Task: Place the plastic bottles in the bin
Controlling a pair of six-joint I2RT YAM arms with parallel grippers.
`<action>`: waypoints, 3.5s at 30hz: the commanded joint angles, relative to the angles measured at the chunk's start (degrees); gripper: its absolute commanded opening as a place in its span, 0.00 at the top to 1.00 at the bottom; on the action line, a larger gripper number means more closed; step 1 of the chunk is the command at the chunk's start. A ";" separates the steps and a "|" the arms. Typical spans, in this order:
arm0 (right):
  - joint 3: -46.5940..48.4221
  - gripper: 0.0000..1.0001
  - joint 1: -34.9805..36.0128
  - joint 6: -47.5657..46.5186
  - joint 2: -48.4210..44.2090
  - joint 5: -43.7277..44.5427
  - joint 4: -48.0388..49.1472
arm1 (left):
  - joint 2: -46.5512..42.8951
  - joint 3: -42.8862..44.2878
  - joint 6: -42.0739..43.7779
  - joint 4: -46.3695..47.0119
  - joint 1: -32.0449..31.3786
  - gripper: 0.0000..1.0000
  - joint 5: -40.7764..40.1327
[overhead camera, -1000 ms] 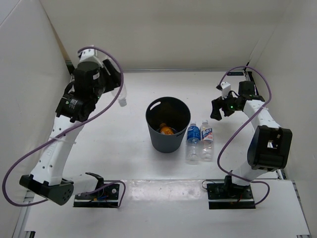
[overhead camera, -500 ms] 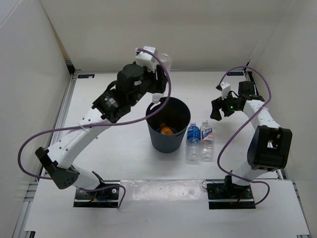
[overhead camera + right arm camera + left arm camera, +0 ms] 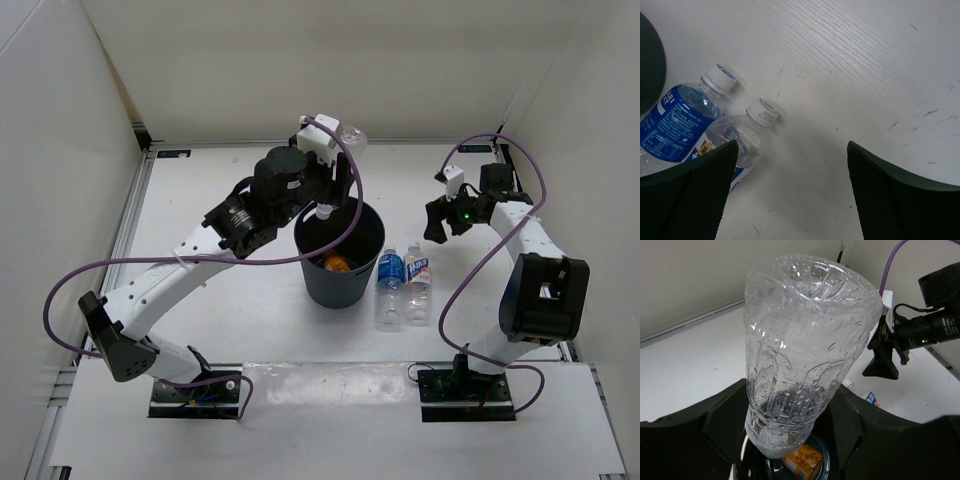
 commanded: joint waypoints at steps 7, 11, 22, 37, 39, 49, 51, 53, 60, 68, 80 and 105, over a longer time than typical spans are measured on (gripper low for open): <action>1.68 0.10 0.80 -0.78 -0.17 0.25 -0.09 | -4.54 -0.96 2.19 1.68 -0.28 0.10 0.59; 1.33 0.10 1.06 -0.78 -0.61 0.34 0.26 | -5.59 -1.93 2.28 1.94 -0.28 0.01 -0.29; 1.77 0.10 0.28 0.27 -0.69 0.26 0.79 | -16.22 -12.70 -3.49 -6.48 6.46 0.01 -24.20; 12.92 0.10 2.28 8.08 3.85 4.72 -28.29 | -41.80 -37.78 -28.38 -27.58 25.82 0.01 -23.85; 13.28 0.10 4.93 11.41 6.50 10.53 -32.32 | -44.08 -41.12 -32.23 -26.71 26.18 0.01 -23.68; 14.07 0.10 6.86 17.05 10.64 9.04 -35.16 | -43.30 -43.15 -33.85 -26.97 26.44 0.01 -22.36; 14.60 0.10 6.86 18.55 12.92 10.70 -36.21 | -42.07 -42.63 -33.67 -26.97 26.27 0.01 -22.01; 15.30 0.10 6.51 18.64 15.64 10.63 -37.18 | -41.29 -42.54 -33.76 -27.06 26.26 0.01 -21.65; 16.62 0.10 7.91 18.46 19.43 10.45 -37.97 | -41.81 -42.89 -34.99 -27.32 26.44 0.01 -20.42; 19.26 0.10 10.02 19.78 25.14 15.10 -38.76 | -43.21 -43.24 -36.74 -30.22 26.44 0.01 -20.33; 22.16 0.18 9.32 19.96 29.27 22.93 -40.26 | -42.69 -43.41 -38.77 -30.58 26.61 0.01 -20.51; 71.73 1.00 6.16 23.12 26.55 31.72 -41.49 | -37.42 -44.03 -37.89 -27.41 26.88 0.01 -18.23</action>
